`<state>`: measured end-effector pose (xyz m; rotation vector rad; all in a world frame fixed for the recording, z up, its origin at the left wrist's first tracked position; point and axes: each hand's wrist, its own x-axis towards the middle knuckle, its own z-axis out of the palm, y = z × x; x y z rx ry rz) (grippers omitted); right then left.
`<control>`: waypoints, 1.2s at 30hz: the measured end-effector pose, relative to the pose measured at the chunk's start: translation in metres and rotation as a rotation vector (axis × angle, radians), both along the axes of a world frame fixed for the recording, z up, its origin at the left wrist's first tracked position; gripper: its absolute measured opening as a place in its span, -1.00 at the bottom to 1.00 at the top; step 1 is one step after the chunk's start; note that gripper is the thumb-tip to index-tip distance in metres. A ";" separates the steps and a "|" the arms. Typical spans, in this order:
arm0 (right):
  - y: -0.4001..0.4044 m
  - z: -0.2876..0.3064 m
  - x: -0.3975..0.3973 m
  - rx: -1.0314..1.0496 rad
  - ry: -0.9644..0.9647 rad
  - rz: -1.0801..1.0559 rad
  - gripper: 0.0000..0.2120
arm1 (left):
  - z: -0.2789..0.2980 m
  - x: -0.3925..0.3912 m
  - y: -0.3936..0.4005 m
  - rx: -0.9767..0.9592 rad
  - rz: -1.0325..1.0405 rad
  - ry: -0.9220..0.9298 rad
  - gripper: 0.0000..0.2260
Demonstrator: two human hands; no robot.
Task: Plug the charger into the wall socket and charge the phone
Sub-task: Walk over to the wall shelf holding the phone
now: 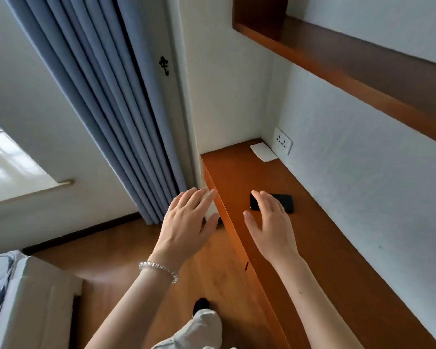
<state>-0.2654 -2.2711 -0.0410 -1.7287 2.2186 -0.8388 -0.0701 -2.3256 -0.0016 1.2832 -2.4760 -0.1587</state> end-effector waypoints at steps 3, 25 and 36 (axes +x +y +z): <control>-0.038 0.006 0.002 0.011 0.001 -0.044 -0.50 | 0.004 -0.001 -0.049 -0.007 -0.030 0.003 -0.54; -0.156 -0.051 -0.105 0.378 0.275 0.117 0.01 | -0.063 -0.057 -0.187 0.104 -0.252 -0.181 -0.40; -0.174 -0.144 -0.160 0.713 0.352 0.276 0.01 | -0.084 -0.085 -0.193 0.143 -0.230 -0.245 -0.40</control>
